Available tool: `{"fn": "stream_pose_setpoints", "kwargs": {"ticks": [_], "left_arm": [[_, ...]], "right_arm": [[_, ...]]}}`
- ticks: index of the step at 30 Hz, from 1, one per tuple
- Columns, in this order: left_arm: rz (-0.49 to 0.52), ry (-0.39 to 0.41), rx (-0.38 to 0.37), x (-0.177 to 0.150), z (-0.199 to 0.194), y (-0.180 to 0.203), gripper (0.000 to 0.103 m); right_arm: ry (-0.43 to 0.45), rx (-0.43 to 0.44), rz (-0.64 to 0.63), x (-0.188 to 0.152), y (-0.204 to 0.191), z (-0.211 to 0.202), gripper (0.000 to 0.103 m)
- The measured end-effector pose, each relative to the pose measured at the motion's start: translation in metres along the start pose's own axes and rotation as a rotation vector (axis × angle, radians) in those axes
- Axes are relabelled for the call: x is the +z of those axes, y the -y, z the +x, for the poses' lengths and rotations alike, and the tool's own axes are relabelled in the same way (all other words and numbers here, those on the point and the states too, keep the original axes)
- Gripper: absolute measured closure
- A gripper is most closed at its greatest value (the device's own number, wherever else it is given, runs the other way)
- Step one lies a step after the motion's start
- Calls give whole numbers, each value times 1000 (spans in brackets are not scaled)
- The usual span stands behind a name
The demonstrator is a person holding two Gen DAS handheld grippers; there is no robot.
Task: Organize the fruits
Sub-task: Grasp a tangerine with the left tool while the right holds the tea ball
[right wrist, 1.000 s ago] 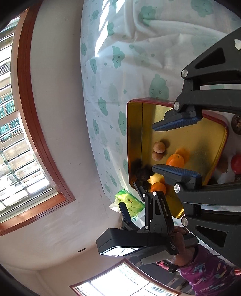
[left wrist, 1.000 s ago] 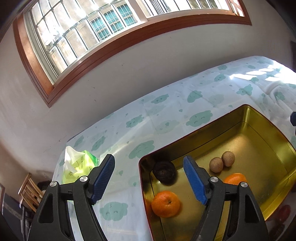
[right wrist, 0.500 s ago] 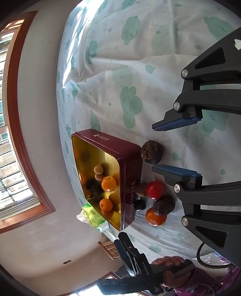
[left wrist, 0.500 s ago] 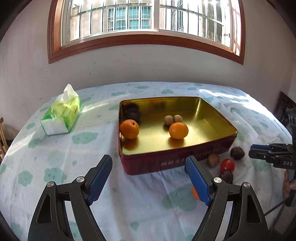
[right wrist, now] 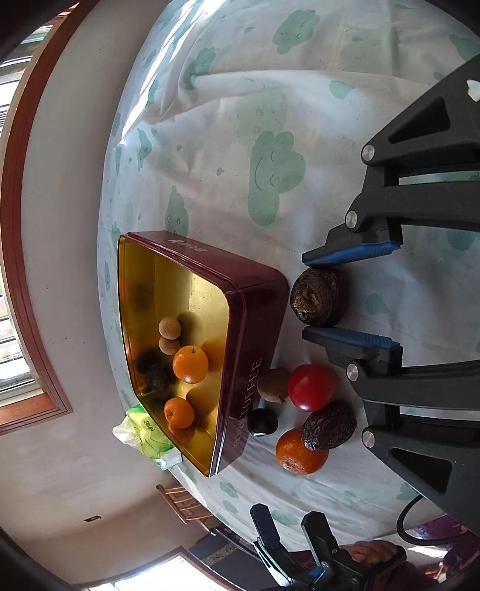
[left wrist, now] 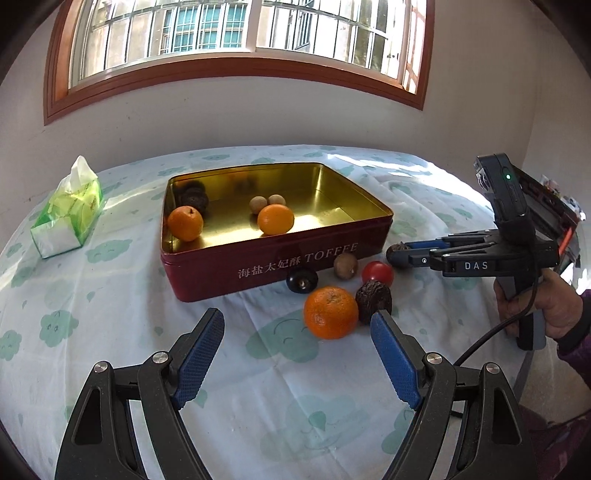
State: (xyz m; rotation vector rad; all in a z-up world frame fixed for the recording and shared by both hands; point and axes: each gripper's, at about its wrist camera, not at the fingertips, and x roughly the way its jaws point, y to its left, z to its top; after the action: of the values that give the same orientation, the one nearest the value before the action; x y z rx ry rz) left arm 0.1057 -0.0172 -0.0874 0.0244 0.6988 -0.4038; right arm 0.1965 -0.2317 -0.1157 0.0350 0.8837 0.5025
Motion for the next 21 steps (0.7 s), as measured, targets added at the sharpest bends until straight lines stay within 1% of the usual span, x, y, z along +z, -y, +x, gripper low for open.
{"fn": "stream_pose_setpoints", "kwargs": {"ticks": [2, 4, 7, 9, 10, 11, 13, 14, 18, 21], "left_arm": [[29, -19, -42, 4, 9, 3, 21], [66, -25, -69, 7, 15, 6, 22], [129, -44, -87, 14, 22, 8, 25], [174, -68, -114, 17, 27, 9, 27], [201, -84, -128, 18, 30, 9, 31], [227, -105, -138, 18, 35, 9, 38], [261, -149, -157, 17, 42, 8, 47], [273, -160, -167, 17, 45, 8, 49], [304, -171, -192, 18, 53, 8, 50], [330, -215, -199, 17, 66, 12, 50]], "right_arm": [[5, 29, 49, 0, 10, -1, 73], [10, 68, 84, -1, 17, -2, 73], [7, 57, 74, -1, 15, -2, 72], [6, 49, 67, -1, 13, -2, 72], [7, 53, 72, -1, 14, -1, 72], [8, 60, 79, -1, 15, -2, 73], [9, 72, 91, -1, 18, -2, 73], [10, 74, 94, -1, 18, -2, 73], [10, 68, 92, -1, 17, -1, 73], [11, 69, 96, -1, 17, -1, 73]]}}
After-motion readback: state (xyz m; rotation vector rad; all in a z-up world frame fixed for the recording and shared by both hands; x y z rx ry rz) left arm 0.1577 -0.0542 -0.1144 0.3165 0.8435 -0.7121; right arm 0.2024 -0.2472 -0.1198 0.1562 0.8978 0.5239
